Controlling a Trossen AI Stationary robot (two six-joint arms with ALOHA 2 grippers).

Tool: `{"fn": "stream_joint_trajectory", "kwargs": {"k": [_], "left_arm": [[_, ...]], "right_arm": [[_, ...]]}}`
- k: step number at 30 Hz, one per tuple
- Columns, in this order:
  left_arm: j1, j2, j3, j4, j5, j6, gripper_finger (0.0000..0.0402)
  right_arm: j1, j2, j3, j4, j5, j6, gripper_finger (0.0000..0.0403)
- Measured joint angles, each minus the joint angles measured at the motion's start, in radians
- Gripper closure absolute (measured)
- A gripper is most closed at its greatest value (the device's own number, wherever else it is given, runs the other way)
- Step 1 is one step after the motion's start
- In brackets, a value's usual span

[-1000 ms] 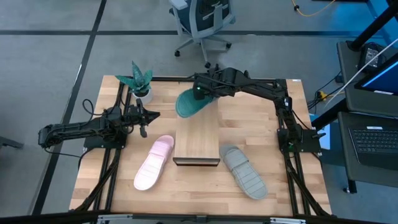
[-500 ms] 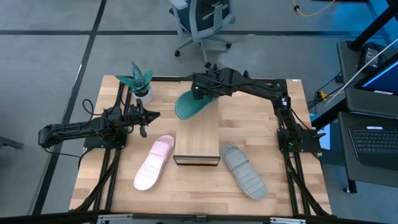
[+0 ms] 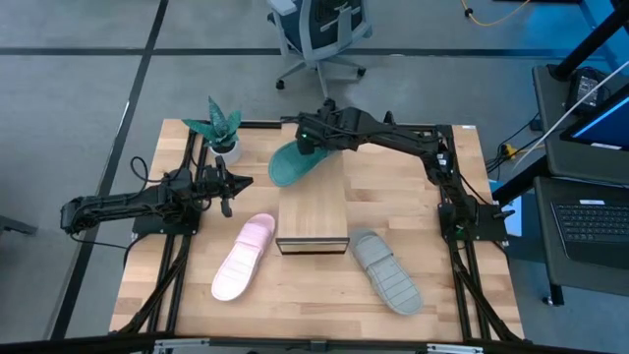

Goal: Pick and place slippers onto the shelf
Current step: Put the green pair of slippers on the shelf

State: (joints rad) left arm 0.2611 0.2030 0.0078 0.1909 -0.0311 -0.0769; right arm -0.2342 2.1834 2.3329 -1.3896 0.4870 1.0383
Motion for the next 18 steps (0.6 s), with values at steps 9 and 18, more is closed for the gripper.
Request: {"fn": "stream_joint_trajectory", "kwargs": {"k": [9, 18], "left_arm": [[0.000, 0.000, 0.000, 0.000, 0.000, 0.000, 0.0376], [0.000, 0.000, 0.000, 0.000, 0.000, 0.000, 0.0376]], "right_arm": [[0.000, 0.001, 0.000, 0.049, -0.033, -0.040, 0.0361], [-0.001, 0.001, 0.000, 0.061, -0.041, -0.051, 0.0285]]}}
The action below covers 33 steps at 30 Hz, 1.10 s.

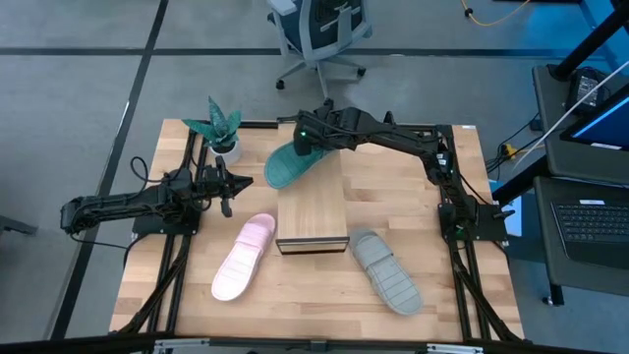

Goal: Pick and place slippers onto the shelf
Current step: Put the green pair of slippers on the shelf

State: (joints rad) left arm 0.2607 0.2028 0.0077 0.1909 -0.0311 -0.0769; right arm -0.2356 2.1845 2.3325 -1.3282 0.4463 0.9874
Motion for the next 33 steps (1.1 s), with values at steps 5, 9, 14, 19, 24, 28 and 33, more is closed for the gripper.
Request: {"fn": "stream_joint_trajectory", "kwargs": {"k": [5, 9, 14, 19, 24, 28, 33], "left_arm": [[0.000, 0.000, 0.000, 0.000, 0.000, 0.000, 0.0376], [0.000, 0.000, 0.000, 0.000, 0.000, 0.000, 0.0376], [0.001, 0.000, 0.000, 0.000, 0.069, 0.000, 0.0376], [0.001, 0.000, 0.000, 0.000, 0.105, 0.005, 0.0376], [0.001, 0.000, 0.000, 0.000, 0.105, 0.008, 0.0376], [0.001, 0.000, 0.000, 0.000, 0.105, 0.008, 0.0376], [0.001, 0.000, 0.000, 0.000, 0.104, 0.008, 0.0376]], "right_arm": [[-0.003, 0.000, 0.000, 0.008, -0.001, -0.002, 0.0246], [-0.003, 0.000, 0.000, 0.013, -0.001, -0.003, 0.0223], [-0.004, 0.000, 0.000, 0.035, -0.026, -0.024, 0.0196], [-0.005, 0.000, 0.000, 0.085, -0.037, -0.055, 0.0164], [-0.005, 0.000, 0.000, 0.093, -0.048, -0.078, 0.0149], [-0.005, -0.001, 0.010, 0.081, -0.059, -0.103, 0.0147], [-0.005, -0.015, 0.023, 0.094, -0.061, -0.136, 0.0147]]}}
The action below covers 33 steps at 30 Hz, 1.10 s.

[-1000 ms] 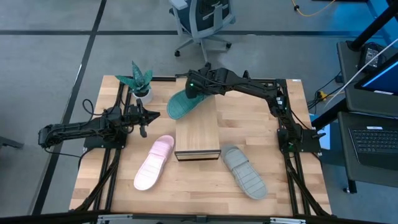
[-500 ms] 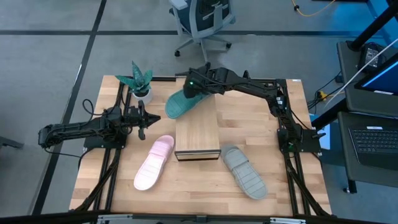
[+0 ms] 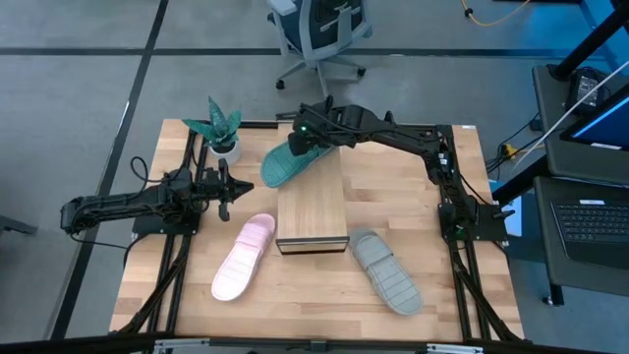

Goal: Pick and place slippers onto the shelf
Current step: Put the green pair of slippers on the shelf

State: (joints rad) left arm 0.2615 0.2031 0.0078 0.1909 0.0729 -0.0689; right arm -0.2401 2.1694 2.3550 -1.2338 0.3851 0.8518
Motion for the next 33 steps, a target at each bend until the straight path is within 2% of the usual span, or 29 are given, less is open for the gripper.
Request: {"fn": "stream_joint_trajectory", "kwargs": {"k": [7, 13, 16, 21, 23, 26, 33], "left_arm": [[0.000, 0.000, 0.000, 0.001, -0.001, 0.000, 0.0376], [0.000, 0.000, 0.008, 0.005, 0.003, 0.000, 0.0376], [0.000, 0.000, 0.022, 0.005, 0.038, 0.001, 0.0376], [0.000, 0.000, 0.043, 0.006, 0.172, 0.001, 0.0376], [0.000, 0.000, 0.051, 0.006, 0.209, 0.001, 0.0376], [0.000, 0.000, 0.065, 0.005, 0.218, 0.001, 0.0376], [0.000, 0.000, 0.103, 0.005, 0.217, -0.001, 0.0376]], "right_arm": [[0.007, -0.038, -0.004, 0.016, 0.002, -0.048, 0.0147], [0.042, -0.060, 0.001, 0.079, 0.005, -0.180, 0.0147], [0.067, -0.060, 0.001, 0.117, 0.005, -0.268, 0.0147], [0.118, -0.060, 0.001, 0.127, 0.008, -0.401, 0.0147], [0.146, -0.060, 0.001, 0.162, 0.045, -0.457, 0.0147], [0.184, -0.074, 0.000, 0.226, 0.115, -0.536, 0.0147], [0.220, -0.161, 0.002, 0.243, 0.122, -0.605, 0.0147]]}}
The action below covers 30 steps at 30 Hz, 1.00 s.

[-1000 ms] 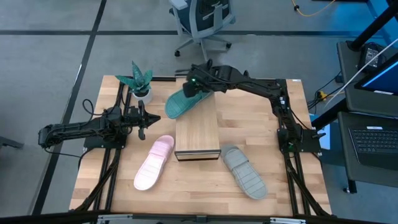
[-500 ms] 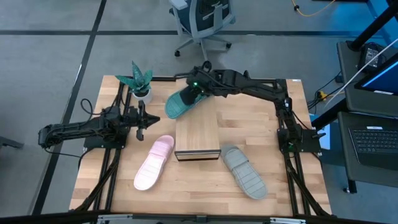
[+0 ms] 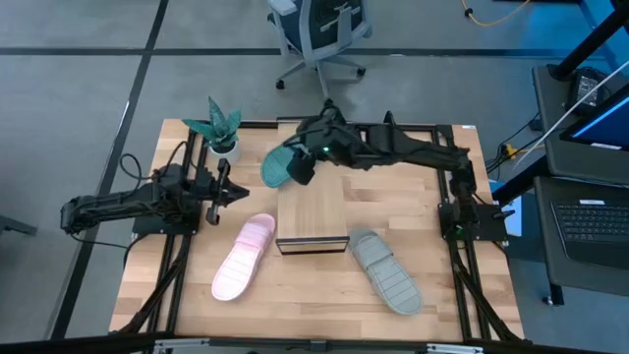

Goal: Pick and place slippers onto the shelf
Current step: Put the green pair of slippers on the shelf

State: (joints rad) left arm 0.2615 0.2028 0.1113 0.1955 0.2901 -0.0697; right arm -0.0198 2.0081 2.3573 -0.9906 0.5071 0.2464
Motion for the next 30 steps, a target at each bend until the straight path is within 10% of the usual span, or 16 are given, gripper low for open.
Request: {"fn": "stream_joint_trajectory", "kwargs": {"k": [19, 30], "left_arm": [[-0.021, 0.040, 0.037, 0.004, 0.007, -0.052, 0.0376], [-0.021, 0.040, 0.037, 0.014, 0.010, -0.083, 0.0376]], "right_arm": [[0.039, -0.114, -0.044, 0.087, -0.132, -0.190, 0.0147], [0.072, -0.210, -0.543, 0.609, -0.082, -0.229, 0.0147]]}}
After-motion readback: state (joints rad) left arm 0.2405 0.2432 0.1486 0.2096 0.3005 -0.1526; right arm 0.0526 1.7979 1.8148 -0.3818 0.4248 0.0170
